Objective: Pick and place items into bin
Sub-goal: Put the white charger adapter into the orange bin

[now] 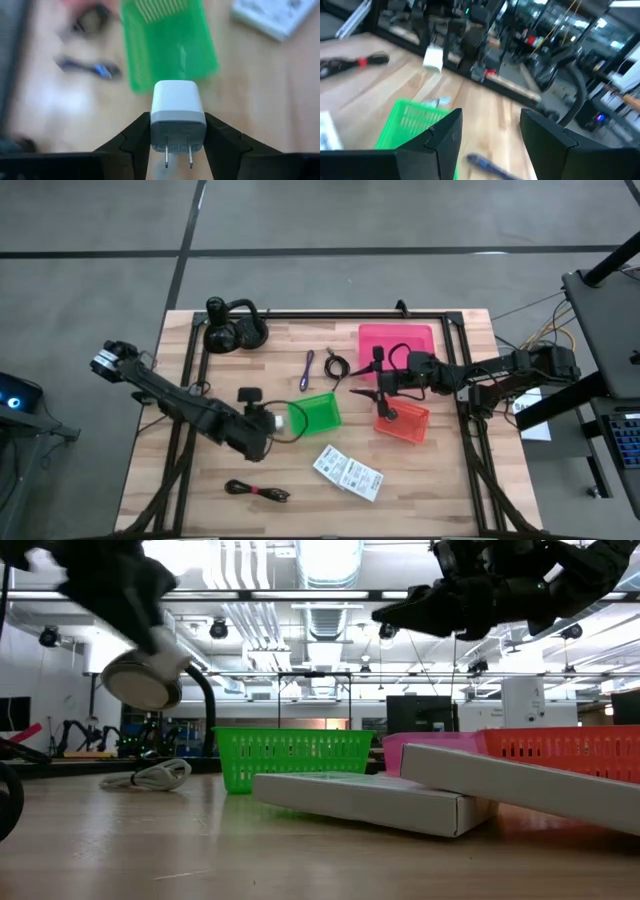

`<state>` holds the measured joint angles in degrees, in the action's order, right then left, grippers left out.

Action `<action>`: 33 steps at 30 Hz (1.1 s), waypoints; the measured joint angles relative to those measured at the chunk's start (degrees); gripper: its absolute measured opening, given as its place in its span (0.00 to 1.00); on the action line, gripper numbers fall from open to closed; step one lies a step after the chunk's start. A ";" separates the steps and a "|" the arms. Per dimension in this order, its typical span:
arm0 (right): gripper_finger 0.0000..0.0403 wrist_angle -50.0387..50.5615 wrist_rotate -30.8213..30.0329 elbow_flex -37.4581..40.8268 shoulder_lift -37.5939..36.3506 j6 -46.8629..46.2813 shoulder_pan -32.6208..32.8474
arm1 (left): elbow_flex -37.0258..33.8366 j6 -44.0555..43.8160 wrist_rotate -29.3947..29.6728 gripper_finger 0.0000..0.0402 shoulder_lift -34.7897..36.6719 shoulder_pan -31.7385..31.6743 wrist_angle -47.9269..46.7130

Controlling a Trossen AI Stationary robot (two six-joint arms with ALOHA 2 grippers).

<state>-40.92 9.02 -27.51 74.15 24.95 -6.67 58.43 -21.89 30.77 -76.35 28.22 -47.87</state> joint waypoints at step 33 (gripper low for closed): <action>0.46 0.01 0.06 1.55 0.00 7.38 9.04 | -10.36 48.11 2.13 0.33 0.26 -10.00 50.25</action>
<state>-40.90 9.08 -25.95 74.15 32.34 2.37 48.08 26.22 32.91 -76.09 18.22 2.38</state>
